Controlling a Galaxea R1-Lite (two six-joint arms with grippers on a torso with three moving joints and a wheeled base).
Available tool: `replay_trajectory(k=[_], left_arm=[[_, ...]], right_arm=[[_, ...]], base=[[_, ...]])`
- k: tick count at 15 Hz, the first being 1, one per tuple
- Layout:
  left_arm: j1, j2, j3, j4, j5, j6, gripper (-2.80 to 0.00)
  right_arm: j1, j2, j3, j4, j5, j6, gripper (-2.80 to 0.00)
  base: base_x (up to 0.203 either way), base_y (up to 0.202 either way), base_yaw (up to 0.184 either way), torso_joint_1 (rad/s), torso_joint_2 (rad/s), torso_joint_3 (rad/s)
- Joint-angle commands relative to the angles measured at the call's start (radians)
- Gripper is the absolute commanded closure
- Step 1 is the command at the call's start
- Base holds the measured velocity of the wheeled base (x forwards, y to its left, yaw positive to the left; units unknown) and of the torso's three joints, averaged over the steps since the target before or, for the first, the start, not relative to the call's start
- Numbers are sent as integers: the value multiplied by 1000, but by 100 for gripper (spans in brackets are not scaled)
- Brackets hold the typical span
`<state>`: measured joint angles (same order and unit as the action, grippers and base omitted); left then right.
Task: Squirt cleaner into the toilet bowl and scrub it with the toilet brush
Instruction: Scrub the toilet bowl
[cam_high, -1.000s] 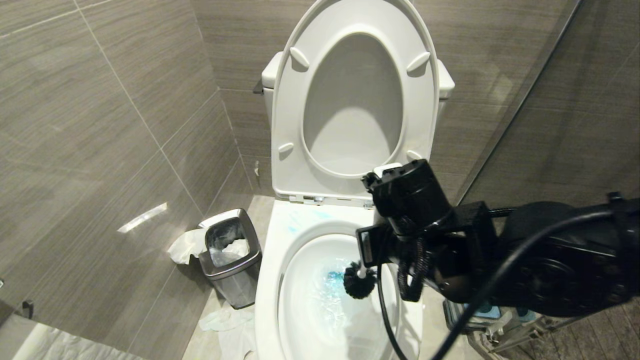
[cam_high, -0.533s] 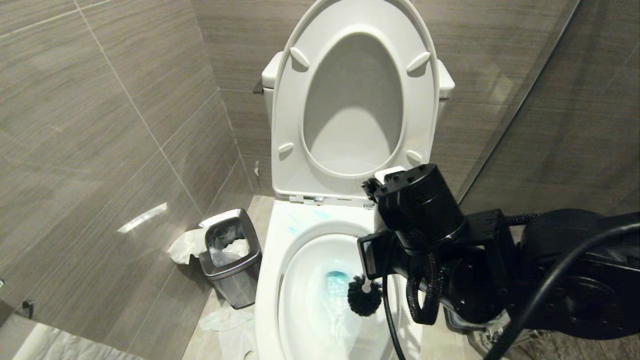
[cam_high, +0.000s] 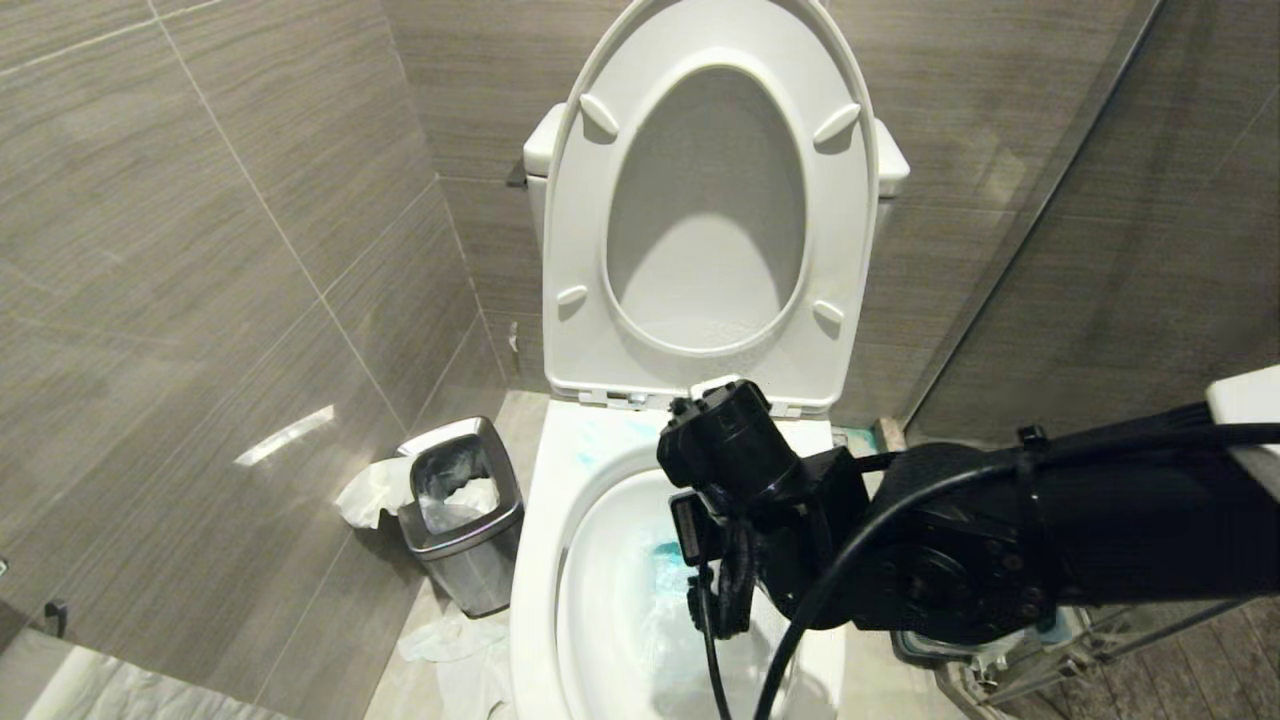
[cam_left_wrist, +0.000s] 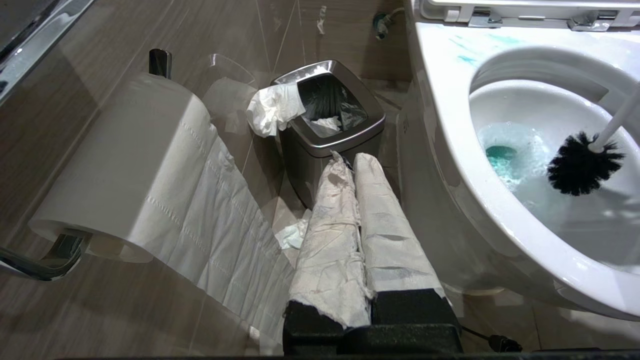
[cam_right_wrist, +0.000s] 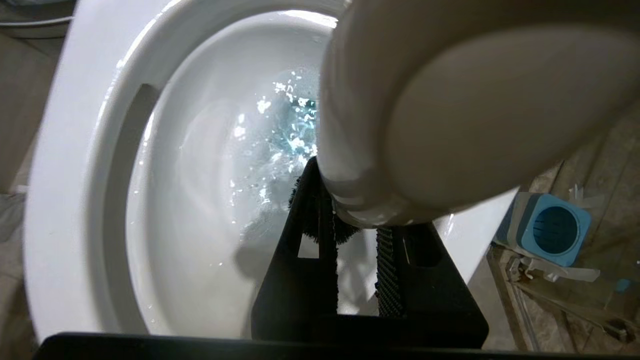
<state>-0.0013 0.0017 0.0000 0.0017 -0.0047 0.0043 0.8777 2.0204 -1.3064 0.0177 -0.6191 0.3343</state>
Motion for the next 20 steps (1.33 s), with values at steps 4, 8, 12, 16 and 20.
replay_trajectory(k=[4,8,12,16,20], left_arm=[[0,0,0,0,0,0,0],[0,0,0,0,0,0,0],[0,0,0,0,0,0,0],[0,0,0,0,0,0,0],[0,0,0,0,0,0,0]], right_arm=[[-86,192,-163,2,-8,-3,0],[-121,283,-362,7,-10,-24,0],[-73,375,-554,40,-14,-29,0],[-6,417,-615,66,-10,-25,0],[43,311,-472,73,-11,-10,0]], base=[[0,0,0,0,0,0],[0,0,0,0,0,0],[0,0,0,0,0,0],[0,0,0,0,0,0],[0,0,0,0,0,0]])
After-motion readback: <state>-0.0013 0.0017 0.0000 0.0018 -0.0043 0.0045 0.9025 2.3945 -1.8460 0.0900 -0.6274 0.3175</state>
